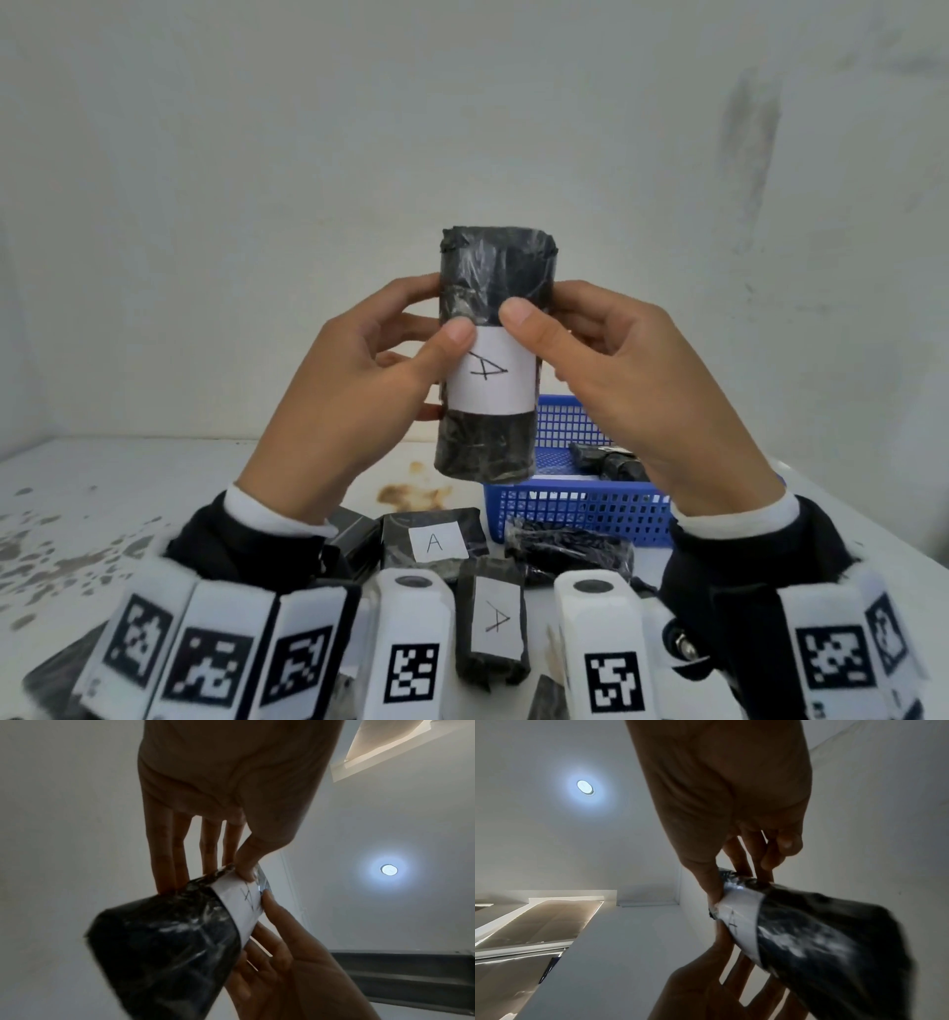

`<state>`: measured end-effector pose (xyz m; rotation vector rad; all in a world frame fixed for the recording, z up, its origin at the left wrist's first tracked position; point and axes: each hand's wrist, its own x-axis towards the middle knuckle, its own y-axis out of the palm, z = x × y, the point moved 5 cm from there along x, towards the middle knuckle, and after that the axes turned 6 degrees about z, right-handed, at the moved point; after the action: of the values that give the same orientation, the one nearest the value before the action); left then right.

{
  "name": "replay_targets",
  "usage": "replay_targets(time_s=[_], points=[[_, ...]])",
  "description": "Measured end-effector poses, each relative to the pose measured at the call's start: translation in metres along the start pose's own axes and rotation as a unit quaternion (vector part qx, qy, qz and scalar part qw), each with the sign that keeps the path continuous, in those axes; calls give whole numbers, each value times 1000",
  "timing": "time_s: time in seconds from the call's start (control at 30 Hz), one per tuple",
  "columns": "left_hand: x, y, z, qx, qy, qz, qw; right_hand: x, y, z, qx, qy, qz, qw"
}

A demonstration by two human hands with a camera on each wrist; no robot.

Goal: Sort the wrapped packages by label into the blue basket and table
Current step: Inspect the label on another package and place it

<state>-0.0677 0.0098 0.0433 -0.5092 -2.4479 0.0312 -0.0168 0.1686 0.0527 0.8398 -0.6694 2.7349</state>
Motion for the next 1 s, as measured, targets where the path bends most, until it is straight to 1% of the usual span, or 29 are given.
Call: replay_targets(time_s=[0.1, 0.2, 0.27, 0.6, 0.83, 1.0], points=[[0, 1, 0, 10, -2, 4, 1000, 0, -1, 1, 23, -9, -5, 1000], [-1, 0, -1, 17, -3, 2, 1000, 0, 0, 0, 68, -14, -1, 998], [-2, 1, -2, 20, -2, 4, 1000, 0, 0, 2, 78, -23, 6, 997], [-4, 1, -9, -8, 20, 6, 1000, -2, 6, 6, 86, -31, 40, 995], [-4, 2, -12, -49, 13, 21, 999, -3, 6, 8, 90, -31, 30, 995], [-5, 3, -12, -54, 15, 22, 998, -3, 8, 7, 79, -27, 27, 996]])
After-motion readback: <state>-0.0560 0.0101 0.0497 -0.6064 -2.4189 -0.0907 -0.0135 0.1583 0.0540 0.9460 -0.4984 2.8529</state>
